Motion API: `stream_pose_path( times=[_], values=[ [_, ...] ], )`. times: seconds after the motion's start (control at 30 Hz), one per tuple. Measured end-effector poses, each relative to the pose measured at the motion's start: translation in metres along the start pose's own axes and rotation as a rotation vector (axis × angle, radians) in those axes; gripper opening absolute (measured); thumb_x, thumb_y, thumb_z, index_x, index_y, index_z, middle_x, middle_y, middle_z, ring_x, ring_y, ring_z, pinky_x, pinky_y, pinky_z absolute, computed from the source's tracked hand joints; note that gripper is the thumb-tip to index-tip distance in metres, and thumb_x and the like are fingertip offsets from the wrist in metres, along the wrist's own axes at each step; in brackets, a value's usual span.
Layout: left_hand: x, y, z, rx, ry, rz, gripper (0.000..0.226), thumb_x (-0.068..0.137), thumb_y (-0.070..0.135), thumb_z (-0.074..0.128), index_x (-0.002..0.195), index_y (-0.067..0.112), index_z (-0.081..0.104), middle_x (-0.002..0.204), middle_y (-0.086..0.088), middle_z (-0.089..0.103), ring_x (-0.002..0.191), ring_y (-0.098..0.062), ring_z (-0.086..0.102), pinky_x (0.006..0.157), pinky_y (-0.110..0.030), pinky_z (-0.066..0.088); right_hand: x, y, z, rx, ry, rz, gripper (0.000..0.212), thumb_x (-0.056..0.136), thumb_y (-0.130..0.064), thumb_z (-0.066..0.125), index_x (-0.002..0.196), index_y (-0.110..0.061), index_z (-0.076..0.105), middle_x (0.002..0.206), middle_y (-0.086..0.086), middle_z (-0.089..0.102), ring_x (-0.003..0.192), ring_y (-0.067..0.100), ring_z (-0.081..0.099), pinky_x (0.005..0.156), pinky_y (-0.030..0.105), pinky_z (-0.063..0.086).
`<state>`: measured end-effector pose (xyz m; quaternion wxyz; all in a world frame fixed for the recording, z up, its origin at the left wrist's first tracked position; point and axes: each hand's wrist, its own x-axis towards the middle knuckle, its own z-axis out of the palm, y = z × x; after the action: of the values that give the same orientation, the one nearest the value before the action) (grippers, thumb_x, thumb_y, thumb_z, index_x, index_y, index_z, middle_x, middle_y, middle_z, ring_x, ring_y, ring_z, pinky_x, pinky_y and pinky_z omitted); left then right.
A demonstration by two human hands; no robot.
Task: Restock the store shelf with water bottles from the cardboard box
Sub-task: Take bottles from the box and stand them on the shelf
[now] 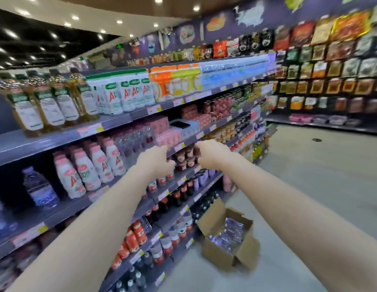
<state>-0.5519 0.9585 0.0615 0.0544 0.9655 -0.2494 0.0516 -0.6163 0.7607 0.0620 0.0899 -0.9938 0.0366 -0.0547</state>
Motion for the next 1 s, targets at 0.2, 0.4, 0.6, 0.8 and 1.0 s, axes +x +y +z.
stream_pose_path(
  times=[0.2, 0.4, 0.6, 0.8, 1.0],
  values=[
    [0.080, 0.080, 0.068, -0.041, -0.050, 0.118, 0.055, 0.100, 0.043, 0.050, 0.148, 0.018, 0.046, 0.113, -0.010, 0.069, 0.096, -0.032, 0.068, 0.074, -0.042, 0.058, 0.023, 0.105, 0.027, 0.019, -0.069, 0.117, 0.037, 0.101, -0.018, 0.050, 0.137, -0.013, 0.051, 0.115, 0.008, 0.064, 0.081, 0.025, 0.066, 0.052, 0.031, 0.046],
    [0.195, 0.118, 0.142, -0.111, -0.127, 0.127, 0.054, 0.099, 0.037, 0.050, 0.149, 0.016, 0.044, 0.117, -0.008, 0.070, 0.096, -0.029, 0.069, 0.079, -0.042, 0.059, 0.102, 0.199, 0.064, 0.021, -0.137, 0.203, 0.043, 0.098, -0.018, 0.048, 0.140, -0.015, 0.048, 0.114, 0.007, 0.065, 0.097, 0.030, 0.068, 0.073, 0.041, 0.059],
    [0.307, 0.140, 0.197, -0.091, -0.209, 0.077, 0.049, 0.097, 0.037, 0.051, 0.141, 0.013, 0.048, 0.116, -0.012, 0.067, 0.103, -0.035, 0.065, 0.078, -0.041, 0.053, 0.198, 0.271, 0.092, 0.043, -0.197, 0.213, 0.036, 0.097, -0.014, 0.049, 0.133, -0.015, 0.051, 0.120, 0.011, 0.064, 0.100, 0.032, 0.067, 0.076, 0.044, 0.059],
    [0.382, 0.163, 0.242, -0.070, -0.280, 0.021, 0.050, 0.094, 0.038, 0.053, 0.138, 0.015, 0.049, 0.114, -0.011, 0.067, 0.105, -0.036, 0.063, 0.076, -0.042, 0.051, 0.263, 0.337, 0.129, -0.081, -0.266, 0.119, 0.014, 0.095, -0.015, 0.049, 0.109, -0.016, 0.051, 0.104, 0.007, 0.060, 0.094, 0.031, 0.062, 0.065, 0.039, 0.049],
    [0.443, 0.184, 0.297, -0.070, -0.327, -0.078, 0.052, 0.100, 0.040, 0.053, 0.144, 0.014, 0.048, 0.135, -0.011, 0.063, 0.120, -0.035, 0.060, 0.092, -0.043, 0.053, 0.336, 0.402, 0.174, -0.087, -0.375, 0.025, 0.011, 0.095, -0.014, 0.052, 0.089, -0.019, 0.045, 0.096, 0.008, 0.059, 0.084, 0.029, 0.062, 0.056, 0.033, 0.043]
  ],
)
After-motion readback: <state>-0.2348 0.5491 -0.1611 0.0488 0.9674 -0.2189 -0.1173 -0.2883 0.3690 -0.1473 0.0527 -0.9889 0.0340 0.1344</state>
